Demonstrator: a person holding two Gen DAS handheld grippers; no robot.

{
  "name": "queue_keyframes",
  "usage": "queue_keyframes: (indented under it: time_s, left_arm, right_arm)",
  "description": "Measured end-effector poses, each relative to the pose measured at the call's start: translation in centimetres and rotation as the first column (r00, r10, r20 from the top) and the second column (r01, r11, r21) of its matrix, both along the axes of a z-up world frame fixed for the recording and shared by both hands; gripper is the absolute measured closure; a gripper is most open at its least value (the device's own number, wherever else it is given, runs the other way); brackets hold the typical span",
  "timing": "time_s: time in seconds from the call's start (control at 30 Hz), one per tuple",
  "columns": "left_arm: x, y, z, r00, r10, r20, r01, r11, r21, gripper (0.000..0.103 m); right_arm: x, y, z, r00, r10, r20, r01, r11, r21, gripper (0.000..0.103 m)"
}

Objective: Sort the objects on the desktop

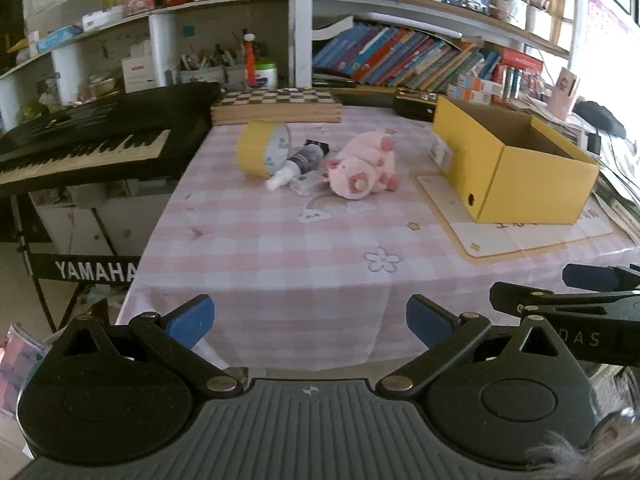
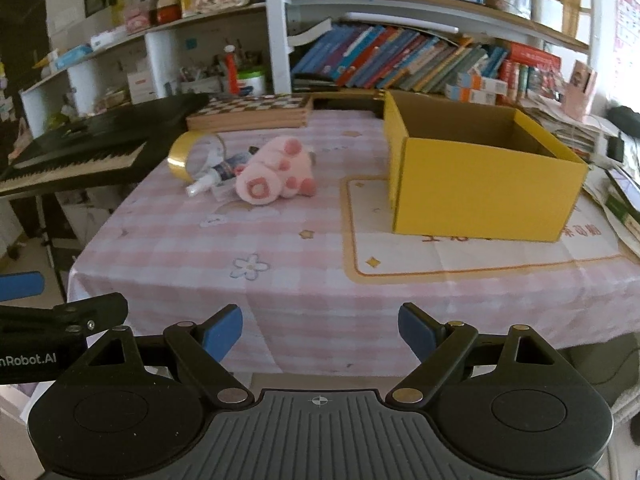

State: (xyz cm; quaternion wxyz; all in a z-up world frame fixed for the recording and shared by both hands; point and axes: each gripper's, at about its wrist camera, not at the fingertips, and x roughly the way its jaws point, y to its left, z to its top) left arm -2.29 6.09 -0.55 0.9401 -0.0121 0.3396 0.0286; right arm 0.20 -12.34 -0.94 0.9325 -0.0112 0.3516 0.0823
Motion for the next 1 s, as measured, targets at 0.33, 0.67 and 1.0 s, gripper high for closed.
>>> queue_keyframes:
  time_s: [0.33,0.67,1.0]
  left_arm:
    - [0.4,1.8,0.0,0.999,0.048,-0.005,-0.049,0.999,-0.005,0.000]
    - [1.9,2.8,-0.4,0.997,0.076,-0.019,-0.076,0.997,-0.012,0.000]
    - [5.4,3.4,-0.8,0.994,0.101,-0.034,-0.101,0.995,-0.016,0.000]
  right_arm:
    - [1.3,2.4,0.1,0.998,0.063,-0.007,-0.063,0.998,-0.007,0.015]
    - [3.2,3.7,-0.2,0.994,0.105,-0.026,-0.105,0.994,-0.009,0.014]
    - [6.8,4.4,-1.0,0.989,0.137,-0.054,-0.138,0.990,-0.004,0.013]
